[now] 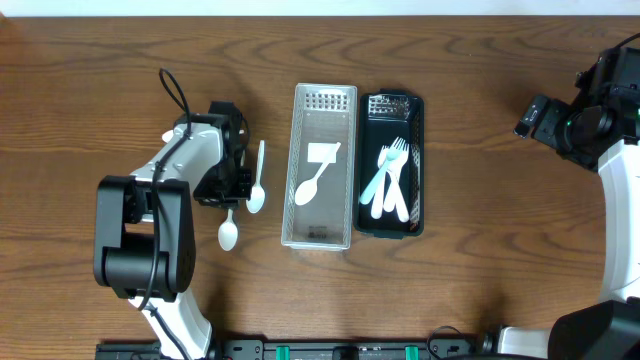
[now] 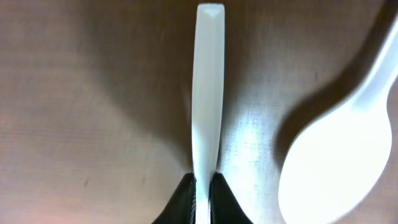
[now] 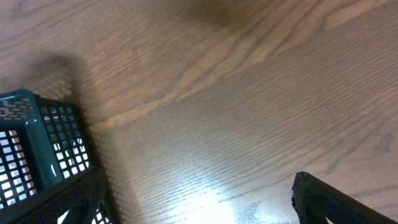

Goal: Pack container
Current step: 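Grasp another white spoon with the left gripper, then place the spoon into the grey tray and withdraw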

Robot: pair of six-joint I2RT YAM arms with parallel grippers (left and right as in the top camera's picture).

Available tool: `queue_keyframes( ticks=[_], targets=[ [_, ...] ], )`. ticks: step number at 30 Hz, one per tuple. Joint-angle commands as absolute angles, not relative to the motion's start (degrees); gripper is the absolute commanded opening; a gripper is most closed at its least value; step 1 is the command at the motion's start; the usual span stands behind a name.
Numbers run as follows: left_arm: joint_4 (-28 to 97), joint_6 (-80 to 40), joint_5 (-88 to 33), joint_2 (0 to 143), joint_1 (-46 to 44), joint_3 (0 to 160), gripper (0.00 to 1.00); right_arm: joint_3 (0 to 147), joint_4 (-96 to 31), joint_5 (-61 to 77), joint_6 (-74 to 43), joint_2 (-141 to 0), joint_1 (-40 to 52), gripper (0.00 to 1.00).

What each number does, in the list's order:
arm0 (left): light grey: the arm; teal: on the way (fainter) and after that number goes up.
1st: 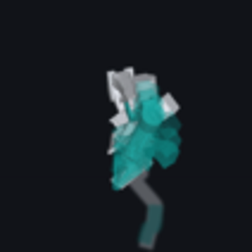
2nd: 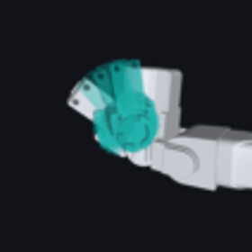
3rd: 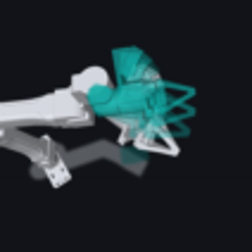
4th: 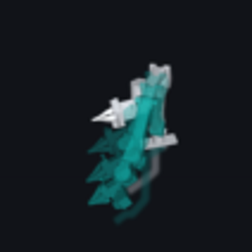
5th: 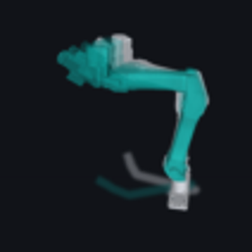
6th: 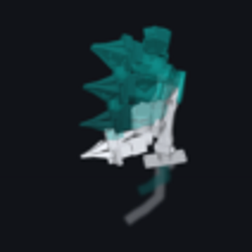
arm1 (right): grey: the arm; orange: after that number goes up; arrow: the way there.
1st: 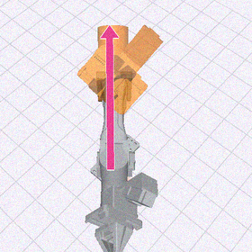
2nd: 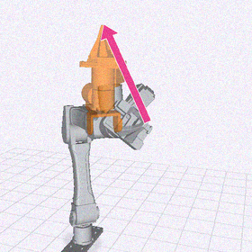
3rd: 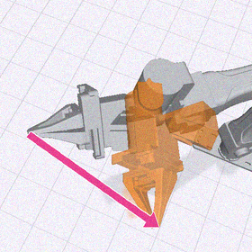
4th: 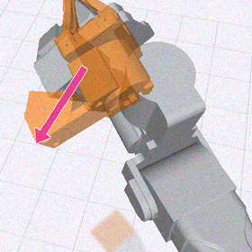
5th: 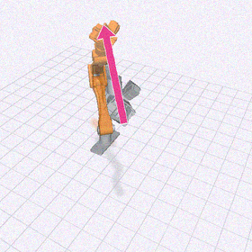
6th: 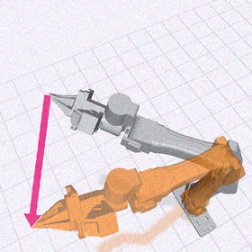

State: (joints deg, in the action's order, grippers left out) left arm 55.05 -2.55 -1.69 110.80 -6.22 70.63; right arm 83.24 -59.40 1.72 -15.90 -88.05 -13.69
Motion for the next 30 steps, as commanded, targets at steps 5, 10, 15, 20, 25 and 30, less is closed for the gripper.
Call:
queue_keyframes(
  ticks=[5, 10, 15, 20, 25, 30],
  targets=[
    [63.3, -1.5, -0.8, 103.5, -8.4, 85.4, 0.06, 83.1, -59.5, 2.0, -15.8, -88.1, -14.2, 0.99],
    [63.6, -2.7, -0.9, 99.4, -13.7, 89.8, 0.06, 83.1, -59.5, 2.0, -15.8, -88.1, -14.2, 0.99],
    [61.5, -8.9, -4.0, 99.3, -21.7, 89.8, 0.06, 83.1, -59.6, 2.0, -15.8, -88.1, -14.2, 0.99],
    [57.8, -12.2, -5.4, 101.5, -28.5, 89.8, 0.06, 83.1, -59.6, 2.0, -15.8, -88.1, -14.2, 0.99],
    [55.8, -13.7, -5.4, 105.1, -31.0, 89.7, 0.38, 83.1, -59.6, 2.0, -15.8, -88.1, -14.2, 0.99],
    [56.8, -10.8, -3.3, 105.3, -29.4, 90.6, 0.54, 83.1, -59.6, 2.0, -15.8, -88.1, -14.2, 0.99]
  ],
)
